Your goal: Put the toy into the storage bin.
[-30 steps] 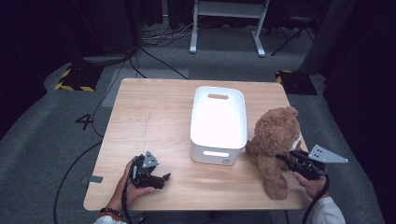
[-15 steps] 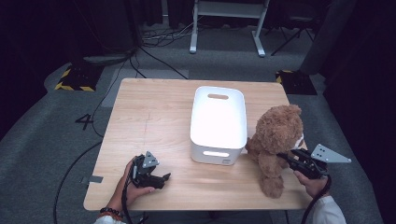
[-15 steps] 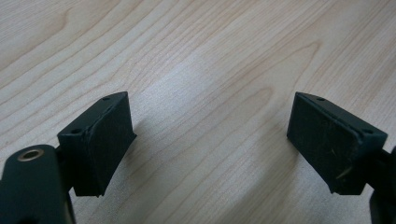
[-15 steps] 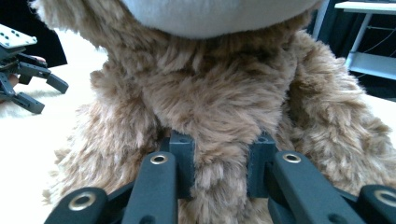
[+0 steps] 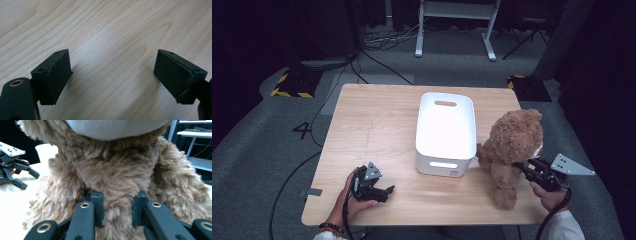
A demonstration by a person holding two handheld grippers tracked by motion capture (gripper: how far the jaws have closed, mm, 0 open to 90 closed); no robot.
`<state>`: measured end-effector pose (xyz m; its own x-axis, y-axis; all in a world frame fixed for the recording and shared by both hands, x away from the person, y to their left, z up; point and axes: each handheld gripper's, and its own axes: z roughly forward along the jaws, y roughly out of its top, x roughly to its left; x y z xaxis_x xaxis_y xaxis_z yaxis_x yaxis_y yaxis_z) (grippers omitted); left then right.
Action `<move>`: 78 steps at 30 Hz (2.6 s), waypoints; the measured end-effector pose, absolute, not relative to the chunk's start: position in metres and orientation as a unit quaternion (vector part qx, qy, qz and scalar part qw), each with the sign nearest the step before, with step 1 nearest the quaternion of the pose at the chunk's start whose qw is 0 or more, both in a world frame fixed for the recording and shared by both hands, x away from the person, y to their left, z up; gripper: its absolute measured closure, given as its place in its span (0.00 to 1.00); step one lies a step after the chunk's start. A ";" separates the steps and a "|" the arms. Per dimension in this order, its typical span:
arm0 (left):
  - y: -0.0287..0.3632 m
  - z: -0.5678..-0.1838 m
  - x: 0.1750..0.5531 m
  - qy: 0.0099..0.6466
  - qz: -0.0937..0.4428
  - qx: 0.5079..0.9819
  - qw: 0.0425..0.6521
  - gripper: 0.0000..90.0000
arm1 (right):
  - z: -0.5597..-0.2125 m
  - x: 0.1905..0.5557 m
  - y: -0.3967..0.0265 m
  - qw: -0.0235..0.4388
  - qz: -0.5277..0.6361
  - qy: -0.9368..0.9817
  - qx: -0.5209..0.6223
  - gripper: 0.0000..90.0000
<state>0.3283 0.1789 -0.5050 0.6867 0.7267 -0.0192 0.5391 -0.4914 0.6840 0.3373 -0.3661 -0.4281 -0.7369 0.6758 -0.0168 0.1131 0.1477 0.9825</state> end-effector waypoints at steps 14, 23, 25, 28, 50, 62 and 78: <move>0.179 -0.505 0.328 0.371 0.137 0.853 0.341 0.16 | -0.407 0.335 -0.365 0.256 0.604 0.707 0.264 0.78; 0.179 -0.505 0.328 0.372 0.137 0.852 0.342 0.16 | -0.391 0.337 -0.366 0.266 0.616 0.697 0.254 0.79; 0.179 -0.505 0.328 0.372 0.138 0.852 0.341 0.16 | -0.386 0.338 -0.365 0.267 0.618 0.697 0.247 0.79; 0.179 -0.505 0.328 0.372 0.138 0.852 0.341 0.17 | -0.378 0.339 -0.362 0.272 0.619 0.696 0.242 0.79; 0.179 -0.505 0.328 0.372 0.138 0.852 0.341 0.17 | -0.345 0.349 -0.340 0.280 0.638 0.685 0.213 0.78; 0.179 -0.505 0.328 0.372 0.138 0.852 0.341 0.17 | -0.334 0.358 -0.318 0.275 0.640 0.689 0.200 0.78; 0.179 -0.505 0.328 0.372 0.138 0.852 0.342 0.17 | -0.326 0.369 -0.286 0.268 0.638 0.698 0.185 0.78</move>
<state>0.3283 0.1791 -0.5050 0.6852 0.7281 -0.0192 0.5397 -0.4899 0.6846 0.3693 -0.2862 -0.3262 -0.7888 0.5991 -0.1378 -0.0840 0.1169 0.9896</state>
